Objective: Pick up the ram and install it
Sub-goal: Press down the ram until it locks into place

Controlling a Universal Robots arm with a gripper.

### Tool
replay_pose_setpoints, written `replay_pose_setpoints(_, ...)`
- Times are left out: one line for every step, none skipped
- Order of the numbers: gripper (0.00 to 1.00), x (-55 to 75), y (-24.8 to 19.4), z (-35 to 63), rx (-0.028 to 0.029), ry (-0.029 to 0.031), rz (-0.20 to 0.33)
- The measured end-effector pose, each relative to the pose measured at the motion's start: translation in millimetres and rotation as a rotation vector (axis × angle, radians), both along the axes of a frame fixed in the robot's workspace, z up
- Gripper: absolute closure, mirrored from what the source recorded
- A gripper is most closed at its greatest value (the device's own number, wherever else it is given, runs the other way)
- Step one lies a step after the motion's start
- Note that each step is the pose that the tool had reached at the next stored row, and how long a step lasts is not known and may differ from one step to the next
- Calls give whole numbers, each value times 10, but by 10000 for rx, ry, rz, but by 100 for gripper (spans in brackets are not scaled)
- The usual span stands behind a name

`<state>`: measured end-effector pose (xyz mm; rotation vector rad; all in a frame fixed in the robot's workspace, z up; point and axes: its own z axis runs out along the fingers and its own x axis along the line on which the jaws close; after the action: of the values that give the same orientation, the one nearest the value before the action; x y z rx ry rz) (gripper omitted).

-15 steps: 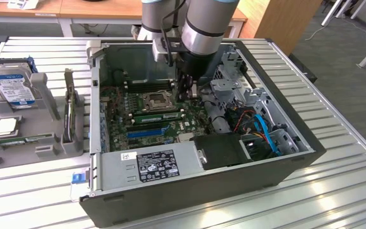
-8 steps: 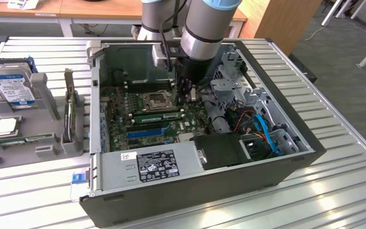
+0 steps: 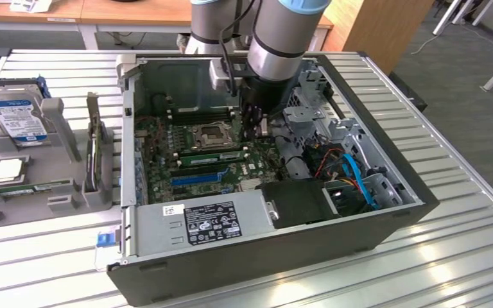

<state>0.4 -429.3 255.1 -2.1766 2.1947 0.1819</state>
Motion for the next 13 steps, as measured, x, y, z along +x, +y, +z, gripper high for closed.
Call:
replay_pose_setpoints(90, 5, 0, 0, -1, -1, 0)
replay_pose_setpoints(90, 5, 0, 0, 0, 0, -1)
replay_pose_setpoints(90, 5, 0, 0, -1, 0, -1)
replay_pose_setpoints(90, 4, 0, -2, -1, -1, -2)
replay_pose_setpoints(90, 5, -1, -9, 0, -1, -1)
replay_pose_setpoints(90, 5, -1, -21, 4, -1, -1)
replay_pose_setpoints(90, 5, 0, -36, 8, -1, -1)
replay_pose_setpoints(90, 5, -1, -52, 10, 0, 0)
replay_pose_setpoints(90, 5, 0, -68, 12, -1, -1)
replay_pose_setpoints(90, 5, 0, -83, 13, -1, 0)
replay_pose_setpoints(90, 5, 0, -98, 13, 0, 0)
replay_pose_setpoints(90, 5, 0, -111, 13, 0, -1)
replay_pose_setpoints(90, 5, 0, -122, 14, 0, -1)
